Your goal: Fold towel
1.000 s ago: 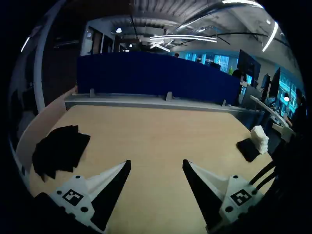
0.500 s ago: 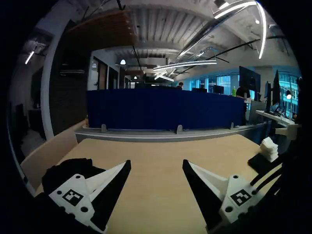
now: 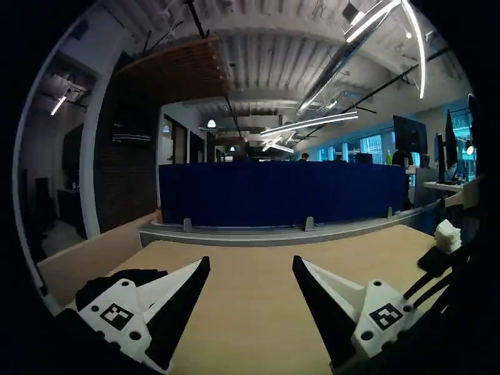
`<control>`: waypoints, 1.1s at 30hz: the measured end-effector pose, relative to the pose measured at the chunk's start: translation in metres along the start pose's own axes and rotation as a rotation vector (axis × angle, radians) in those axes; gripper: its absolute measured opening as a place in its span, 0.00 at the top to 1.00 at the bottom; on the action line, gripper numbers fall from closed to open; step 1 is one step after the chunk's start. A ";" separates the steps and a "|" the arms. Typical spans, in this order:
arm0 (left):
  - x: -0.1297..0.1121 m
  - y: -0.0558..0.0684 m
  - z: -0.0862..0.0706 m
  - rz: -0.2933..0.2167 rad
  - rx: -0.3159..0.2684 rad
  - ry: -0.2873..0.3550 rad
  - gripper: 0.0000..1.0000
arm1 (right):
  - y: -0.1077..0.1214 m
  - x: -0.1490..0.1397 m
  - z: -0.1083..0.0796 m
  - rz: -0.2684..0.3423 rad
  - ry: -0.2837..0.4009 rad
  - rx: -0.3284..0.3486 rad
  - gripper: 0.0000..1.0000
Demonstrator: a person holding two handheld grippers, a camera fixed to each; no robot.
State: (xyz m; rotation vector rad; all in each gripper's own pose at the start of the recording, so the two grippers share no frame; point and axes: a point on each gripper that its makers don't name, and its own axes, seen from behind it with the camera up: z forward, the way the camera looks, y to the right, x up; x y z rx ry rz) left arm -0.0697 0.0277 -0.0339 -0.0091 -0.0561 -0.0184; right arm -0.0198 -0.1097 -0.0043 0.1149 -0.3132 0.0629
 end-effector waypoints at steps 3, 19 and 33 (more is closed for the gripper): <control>-0.008 -0.005 0.001 -0.011 0.009 0.020 0.02 | 0.001 -0.001 0.006 -0.019 -0.011 -0.017 0.03; -0.076 -0.025 0.019 -0.039 0.020 0.084 0.02 | -0.012 -0.020 0.031 -0.077 -0.016 -0.029 0.03; -0.095 -0.031 0.027 -0.040 0.025 0.096 0.02 | -0.005 -0.019 0.038 -0.136 -0.010 -0.055 0.02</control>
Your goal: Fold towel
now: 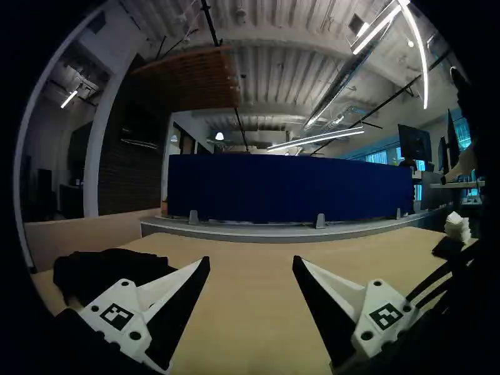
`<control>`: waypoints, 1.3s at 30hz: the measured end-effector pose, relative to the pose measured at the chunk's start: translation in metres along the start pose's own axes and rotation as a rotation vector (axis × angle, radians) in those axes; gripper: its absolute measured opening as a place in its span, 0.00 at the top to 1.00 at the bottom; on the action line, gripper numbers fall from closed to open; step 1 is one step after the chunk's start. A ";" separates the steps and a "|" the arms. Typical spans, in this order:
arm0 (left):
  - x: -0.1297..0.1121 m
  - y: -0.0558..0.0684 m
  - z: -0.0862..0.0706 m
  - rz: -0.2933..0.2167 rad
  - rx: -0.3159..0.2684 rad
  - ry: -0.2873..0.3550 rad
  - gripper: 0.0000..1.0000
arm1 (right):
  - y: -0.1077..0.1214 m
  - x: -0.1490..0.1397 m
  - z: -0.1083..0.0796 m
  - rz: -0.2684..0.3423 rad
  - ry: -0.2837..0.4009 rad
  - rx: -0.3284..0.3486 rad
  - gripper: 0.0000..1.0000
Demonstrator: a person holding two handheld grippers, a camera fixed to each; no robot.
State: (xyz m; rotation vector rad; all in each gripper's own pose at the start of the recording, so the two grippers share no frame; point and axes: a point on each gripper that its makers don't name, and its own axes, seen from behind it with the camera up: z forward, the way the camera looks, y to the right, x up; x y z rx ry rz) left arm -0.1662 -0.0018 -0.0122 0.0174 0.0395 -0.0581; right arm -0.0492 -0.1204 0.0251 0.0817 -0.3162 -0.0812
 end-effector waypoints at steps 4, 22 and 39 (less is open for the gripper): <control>-0.002 -0.001 0.000 0.002 -0.004 -0.001 0.02 | 0.002 0.000 0.001 -0.014 0.000 -0.008 0.03; -0.023 0.006 0.002 0.040 -0.009 -0.051 0.02 | 0.001 0.000 0.004 -0.018 0.003 0.001 0.02; -0.023 0.008 0.001 0.043 -0.010 -0.053 0.01 | 0.030 0.025 -0.012 0.115 0.123 0.038 0.02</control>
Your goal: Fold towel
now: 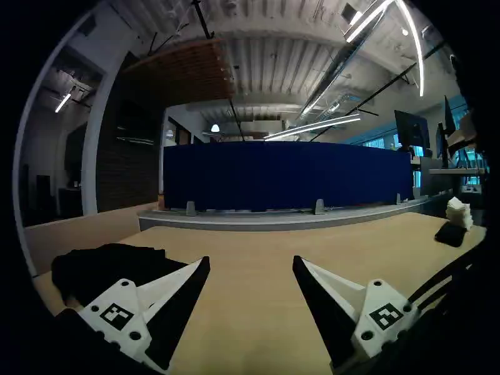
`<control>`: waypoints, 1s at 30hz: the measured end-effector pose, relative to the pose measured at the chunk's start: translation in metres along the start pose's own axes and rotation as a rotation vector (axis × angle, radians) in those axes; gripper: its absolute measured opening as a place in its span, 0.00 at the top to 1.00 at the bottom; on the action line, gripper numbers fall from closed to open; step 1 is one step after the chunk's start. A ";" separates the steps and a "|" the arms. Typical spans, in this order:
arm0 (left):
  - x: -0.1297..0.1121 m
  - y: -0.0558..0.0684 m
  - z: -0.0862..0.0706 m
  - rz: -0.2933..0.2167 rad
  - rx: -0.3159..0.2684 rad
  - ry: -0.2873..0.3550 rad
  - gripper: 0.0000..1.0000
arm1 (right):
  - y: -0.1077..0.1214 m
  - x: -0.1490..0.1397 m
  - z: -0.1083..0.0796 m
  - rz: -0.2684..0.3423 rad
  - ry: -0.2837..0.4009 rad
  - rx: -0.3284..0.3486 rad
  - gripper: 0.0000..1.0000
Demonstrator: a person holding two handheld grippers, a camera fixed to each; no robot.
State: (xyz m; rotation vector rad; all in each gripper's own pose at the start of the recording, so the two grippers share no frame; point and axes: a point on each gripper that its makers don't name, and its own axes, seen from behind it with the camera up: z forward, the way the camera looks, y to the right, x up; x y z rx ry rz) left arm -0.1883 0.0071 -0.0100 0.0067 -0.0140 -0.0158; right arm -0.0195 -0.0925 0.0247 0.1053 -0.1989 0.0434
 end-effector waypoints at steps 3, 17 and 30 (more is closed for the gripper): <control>0.001 0.000 0.000 0.000 0.000 0.000 0.02 | 0.016 0.003 -0.001 0.032 0.031 -0.015 0.02; 0.000 -0.002 0.001 0.000 0.000 0.000 0.02 | 0.061 -0.029 0.012 0.040 0.106 -0.062 0.01; -0.001 -0.002 0.001 0.001 0.000 0.000 0.01 | 0.099 -0.089 0.034 0.066 0.122 -0.121 0.01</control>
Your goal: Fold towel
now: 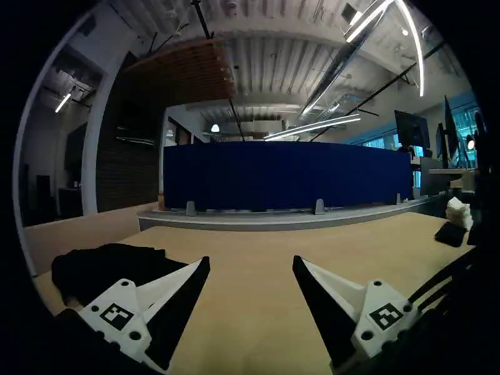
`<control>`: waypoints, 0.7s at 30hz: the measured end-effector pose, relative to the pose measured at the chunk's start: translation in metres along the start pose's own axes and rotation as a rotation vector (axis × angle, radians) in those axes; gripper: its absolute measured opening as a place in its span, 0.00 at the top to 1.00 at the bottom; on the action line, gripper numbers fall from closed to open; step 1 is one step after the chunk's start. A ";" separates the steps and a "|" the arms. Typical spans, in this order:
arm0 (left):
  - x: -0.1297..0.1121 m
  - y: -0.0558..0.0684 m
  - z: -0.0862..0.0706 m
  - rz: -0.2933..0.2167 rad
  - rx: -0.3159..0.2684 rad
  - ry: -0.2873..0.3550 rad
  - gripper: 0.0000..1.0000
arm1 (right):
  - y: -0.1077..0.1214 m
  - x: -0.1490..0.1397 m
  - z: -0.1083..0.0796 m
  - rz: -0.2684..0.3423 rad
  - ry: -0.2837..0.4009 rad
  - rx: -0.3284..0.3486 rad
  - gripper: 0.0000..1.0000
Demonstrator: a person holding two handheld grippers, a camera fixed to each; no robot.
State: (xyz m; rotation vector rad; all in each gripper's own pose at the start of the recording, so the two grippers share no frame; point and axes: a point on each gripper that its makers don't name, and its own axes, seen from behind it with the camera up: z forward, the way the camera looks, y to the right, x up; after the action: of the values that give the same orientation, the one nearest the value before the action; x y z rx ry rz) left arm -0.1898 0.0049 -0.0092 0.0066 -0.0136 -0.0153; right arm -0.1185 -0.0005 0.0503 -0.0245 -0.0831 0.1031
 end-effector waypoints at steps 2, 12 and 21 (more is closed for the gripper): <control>0.000 0.000 0.000 0.000 0.000 0.000 0.02 | 0.006 -0.011 0.000 0.010 -0.002 -0.005 0.01; -0.001 -0.001 0.001 0.000 0.000 0.000 0.02 | 0.026 -0.050 -0.004 0.055 -0.005 -0.006 0.00; -0.002 -0.001 0.001 0.001 0.000 0.000 0.01 | 0.024 -0.056 -0.004 0.052 0.032 0.018 0.00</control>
State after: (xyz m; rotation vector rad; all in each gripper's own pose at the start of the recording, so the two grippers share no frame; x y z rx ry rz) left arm -0.1915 0.0043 -0.0082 0.0066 -0.0133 -0.0146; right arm -0.1758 0.0176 0.0416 -0.0105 -0.0498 0.1551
